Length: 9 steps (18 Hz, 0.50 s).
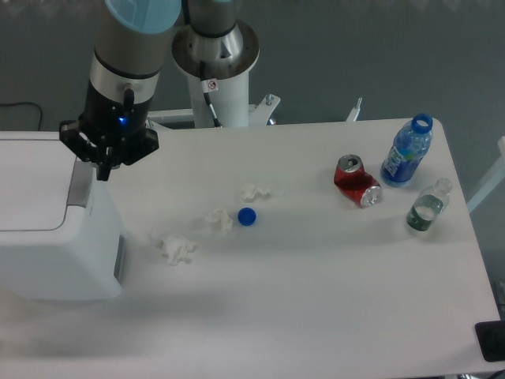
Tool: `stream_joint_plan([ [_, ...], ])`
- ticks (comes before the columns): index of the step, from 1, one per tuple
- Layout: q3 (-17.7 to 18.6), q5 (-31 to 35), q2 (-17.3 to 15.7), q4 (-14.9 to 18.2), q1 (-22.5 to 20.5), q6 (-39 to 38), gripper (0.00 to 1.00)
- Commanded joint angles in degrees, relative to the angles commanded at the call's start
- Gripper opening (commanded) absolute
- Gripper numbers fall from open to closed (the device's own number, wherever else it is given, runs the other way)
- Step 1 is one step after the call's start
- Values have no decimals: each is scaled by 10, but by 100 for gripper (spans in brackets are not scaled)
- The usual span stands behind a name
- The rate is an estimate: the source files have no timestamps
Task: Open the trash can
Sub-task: 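Lower the gripper onto the bin lid and press it open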
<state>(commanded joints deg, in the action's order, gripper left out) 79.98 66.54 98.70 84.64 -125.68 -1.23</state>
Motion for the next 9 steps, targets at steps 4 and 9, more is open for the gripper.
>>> stream_joint_plan([
  [4,-1,-11,0,-19,0,-8,14],
  [9,-4,-21,1,-22,2,-8,14],
])
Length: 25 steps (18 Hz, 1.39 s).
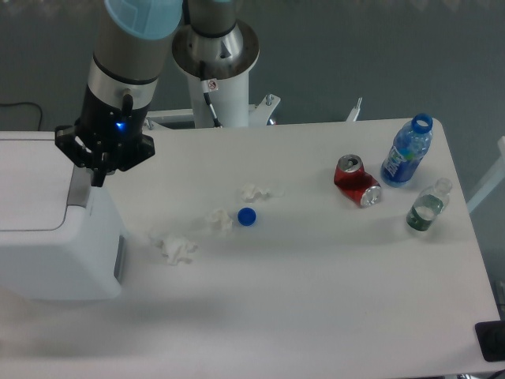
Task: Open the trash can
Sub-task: 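Lower the gripper onto the bin lid and press it open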
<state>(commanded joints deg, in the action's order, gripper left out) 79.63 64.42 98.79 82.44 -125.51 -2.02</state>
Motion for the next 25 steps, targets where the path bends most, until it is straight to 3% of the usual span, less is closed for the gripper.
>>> stream_joint_plan([
  [25,1,0,16,-3,17,-1,14],
])
